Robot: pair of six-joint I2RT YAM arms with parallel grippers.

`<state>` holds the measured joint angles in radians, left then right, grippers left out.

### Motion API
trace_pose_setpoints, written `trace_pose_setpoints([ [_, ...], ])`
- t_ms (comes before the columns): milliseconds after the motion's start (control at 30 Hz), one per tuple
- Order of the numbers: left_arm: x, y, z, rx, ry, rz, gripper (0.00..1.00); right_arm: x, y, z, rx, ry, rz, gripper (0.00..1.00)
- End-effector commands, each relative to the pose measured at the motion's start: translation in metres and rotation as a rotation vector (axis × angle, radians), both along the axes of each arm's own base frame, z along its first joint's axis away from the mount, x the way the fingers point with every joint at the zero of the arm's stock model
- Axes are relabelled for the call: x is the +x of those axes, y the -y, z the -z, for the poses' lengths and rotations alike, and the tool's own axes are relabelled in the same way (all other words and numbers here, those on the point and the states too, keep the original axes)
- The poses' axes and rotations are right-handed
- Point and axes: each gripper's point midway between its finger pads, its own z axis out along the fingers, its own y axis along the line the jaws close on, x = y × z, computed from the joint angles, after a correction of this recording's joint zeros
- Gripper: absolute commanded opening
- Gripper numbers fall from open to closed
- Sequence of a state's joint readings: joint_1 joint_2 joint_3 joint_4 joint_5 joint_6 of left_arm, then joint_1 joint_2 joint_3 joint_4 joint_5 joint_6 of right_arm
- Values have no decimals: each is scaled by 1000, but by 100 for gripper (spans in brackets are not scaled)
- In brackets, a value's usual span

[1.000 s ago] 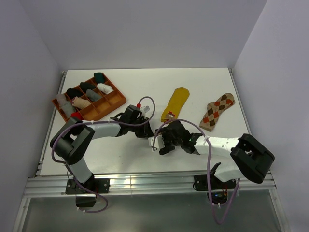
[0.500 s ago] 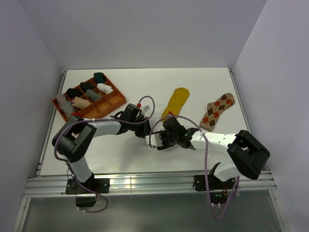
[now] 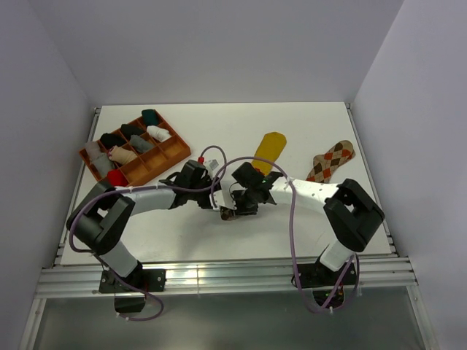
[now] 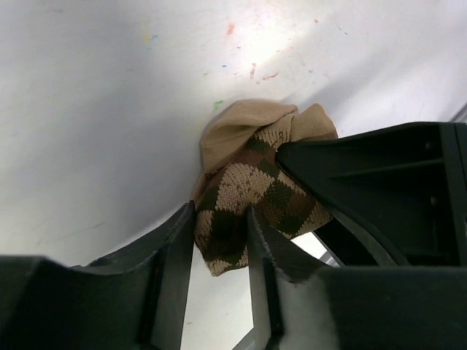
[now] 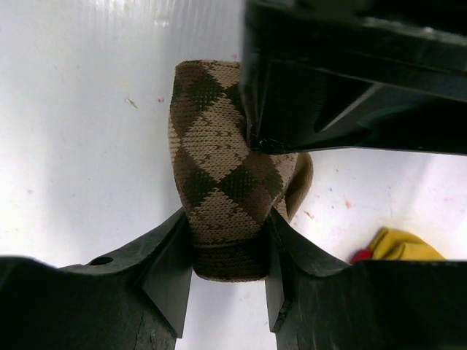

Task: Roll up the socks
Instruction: Roll the sock at the center of the board.

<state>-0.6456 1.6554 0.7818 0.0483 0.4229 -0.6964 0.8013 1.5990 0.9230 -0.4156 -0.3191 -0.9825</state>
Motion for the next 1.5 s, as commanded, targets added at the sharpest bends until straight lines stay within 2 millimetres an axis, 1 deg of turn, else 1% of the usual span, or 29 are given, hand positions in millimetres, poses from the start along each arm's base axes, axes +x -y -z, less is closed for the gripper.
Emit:
trace_pose_setpoints([
  [0, 7, -10, -6, 25, 65, -67, 39, -14, 2, 8, -33, -131, 14, 34],
  [67, 11, -13, -13, 11, 98, -101, 44, -15, 4, 11, -48, -145, 19, 34],
  [167, 16, -19, -22, 6, 137, -142, 45, -15, 6, 15, -72, -170, 32, 34],
  [200, 18, -25, -20, 24, 150, -170, 46, -14, 4, 17, -79, -184, 34, 34],
  [233, 21, -27, -30, 12, 182, -193, 47, -16, 6, 17, -89, -207, 36, 34],
  [267, 24, -31, -34, 8, 199, -223, 47, -16, 7, 18, -95, -216, 39, 34],
  [300, 25, -41, -31, 30, 221, -264, 48, -12, 6, 16, -94, -220, 47, 34],
  [333, 27, -45, -45, 4, 259, -295, 49, -14, 8, 19, -108, -242, 50, 34],
  [400, 28, -59, -47, 15, 302, -361, 49, -9, 8, 18, -110, -260, 63, 34],
  [433, 28, -63, -61, -15, 340, -386, 49, -11, 10, 21, -122, -284, 68, 34],
  [467, 24, -66, -65, -32, 346, -394, 49, -11, 10, 20, -118, -299, 72, 34],
  [533, 23, -82, -71, -50, 394, -471, 51, -7, 12, 19, -117, -317, 89, 34],
  [567, 21, -84, -74, -67, 410, -479, 52, -5, 13, 19, -117, -315, 97, 34],
  [600, 17, -88, -69, -66, 408, -487, 52, -3, 14, 20, -120, -315, 102, 34],
  [633, 17, -91, -77, -83, 436, -502, 52, -2, 15, 20, -120, -314, 106, 34],
  [767, 11, -94, -84, -59, 540, -511, 52, 0, 19, 25, -136, -329, 122, 34],
  [800, 1, -84, -83, -60, 555, -469, 51, 0, 20, 26, -139, -331, 126, 34],
  [867, 1, -83, -86, -17, 618, -469, 51, 0, 22, 28, -148, -338, 129, 34],
  [900, -10, -71, -84, -9, 636, -419, 52, 1, 22, 28, -151, -343, 133, 34],
  [1000, -20, -57, -80, 22, 689, -357, 54, 1, 23, 30, -158, -353, 136, 34],
  [1033, -21, -55, -79, 47, 709, -337, 55, 0, 24, 29, -164, -364, 138, 34],
  [1067, -21, -50, -83, 51, 728, -323, 55, 2, 24, 29, -165, -366, 141, 34],
  [1100, -26, -45, -77, 91, 748, -278, 56, -1, 25, 30, -177, -383, 141, 34],
  [1167, -28, -34, -80, 123, 782, -239, 57, 1, 24, 29, -175, -395, 143, 35],
  [1200, -33, -29, -73, 162, 792, -209, 59, 1, 27, 29, -186, -405, 147, 34],
  [1267, -36, -17, -70, 213, 823, -151, 59, 2, 26, 30, -187, -415, 152, 34],
  [1300, -35, -16, -71, 249, 856, -142, 59, 2, 27, 30, -192, -421, 154, 34],
  [1367, -36, -4, -76, 268, 890, -109, 59, 3, 27, 31, -197, -430, 157, 34],
  [1467, -42, 11, -63, 357, 940, -14, 60, 3, 29, 33, -206, -437, 163, 34],
])
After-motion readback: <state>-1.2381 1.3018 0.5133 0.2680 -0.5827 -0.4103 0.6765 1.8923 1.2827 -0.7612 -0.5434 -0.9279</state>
